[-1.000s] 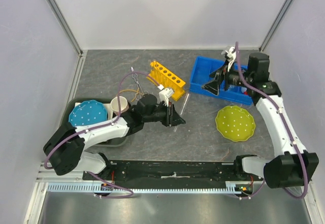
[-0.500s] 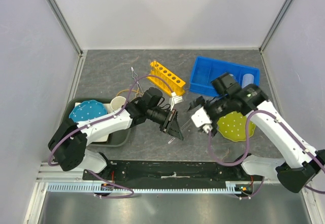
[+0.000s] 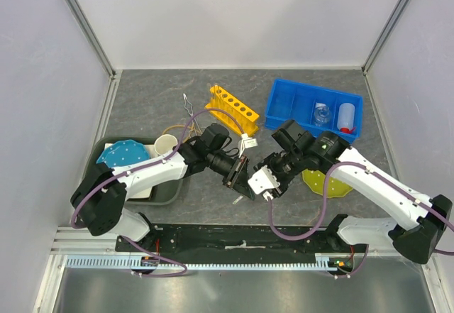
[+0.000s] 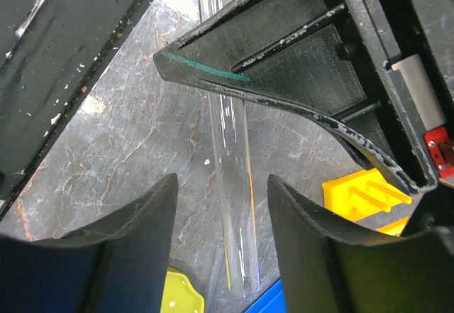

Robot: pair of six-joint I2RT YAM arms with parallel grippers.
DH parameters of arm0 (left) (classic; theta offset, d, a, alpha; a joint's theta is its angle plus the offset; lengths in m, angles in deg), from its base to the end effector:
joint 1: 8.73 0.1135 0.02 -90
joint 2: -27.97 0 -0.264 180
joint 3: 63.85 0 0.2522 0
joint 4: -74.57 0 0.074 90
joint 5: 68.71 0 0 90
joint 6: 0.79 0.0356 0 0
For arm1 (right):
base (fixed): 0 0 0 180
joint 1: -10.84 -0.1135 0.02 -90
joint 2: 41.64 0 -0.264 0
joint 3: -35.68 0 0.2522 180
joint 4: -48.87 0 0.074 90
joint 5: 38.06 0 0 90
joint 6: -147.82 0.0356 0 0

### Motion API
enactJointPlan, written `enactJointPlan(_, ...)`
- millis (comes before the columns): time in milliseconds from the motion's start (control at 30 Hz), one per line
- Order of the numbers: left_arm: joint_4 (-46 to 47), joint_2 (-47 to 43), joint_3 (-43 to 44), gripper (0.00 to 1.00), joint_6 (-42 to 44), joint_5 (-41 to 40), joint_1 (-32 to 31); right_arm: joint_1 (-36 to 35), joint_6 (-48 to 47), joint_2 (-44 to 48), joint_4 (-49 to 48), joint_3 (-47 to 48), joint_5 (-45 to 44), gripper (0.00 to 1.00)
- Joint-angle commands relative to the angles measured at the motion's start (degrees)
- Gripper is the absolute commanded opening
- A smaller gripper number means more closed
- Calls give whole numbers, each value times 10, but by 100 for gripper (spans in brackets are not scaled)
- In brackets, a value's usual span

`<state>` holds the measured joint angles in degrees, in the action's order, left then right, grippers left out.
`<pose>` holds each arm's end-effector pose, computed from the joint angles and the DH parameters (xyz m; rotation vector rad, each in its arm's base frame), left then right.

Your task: Organize the chemistry lab equipment

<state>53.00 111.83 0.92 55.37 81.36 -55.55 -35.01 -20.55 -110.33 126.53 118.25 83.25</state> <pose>0.1826 -0.2397 0.2337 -0.9204 -2.3532 1.8024 0.1365 0.1672 0.3263 -2.2954 1.0295 0.5117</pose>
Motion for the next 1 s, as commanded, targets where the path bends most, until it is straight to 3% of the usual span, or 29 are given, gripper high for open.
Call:
enactJointPlan(0,12,-4,12,10,4,27,2,-20,14,-6,-33,-15,-27,57)
enactJointPlan(100,20,-9,9,11,-2,22,2,-29,14,-5,-39,-27,-46,49)
enactJointPlan(233,24,-25,8,14,-13,5,3,-31,23,-2,-40,-34,-49,30)
enactJointPlan(367,24,-61,0,34,-26,-30,12,-31,45,10,-40,-34,-42,20)
enactJointPlan(567,-4,-173,-26,55,-23,-141,44,-19,105,29,-50,-42,-1,17)
enactJointPlan(700,-5,-271,-53,59,-8,-276,51,-2,172,36,-85,-48,38,17)
enactJointPlan(833,73,-405,-152,70,-10,-384,51,2,295,30,-143,-58,45,17)
enactJointPlan(867,116,-463,-173,80,-18,-405,51,10,339,29,-170,-61,52,17)
enactJointPlan(967,160,-540,-234,85,-37,-463,51,56,440,22,-227,-73,121,17)
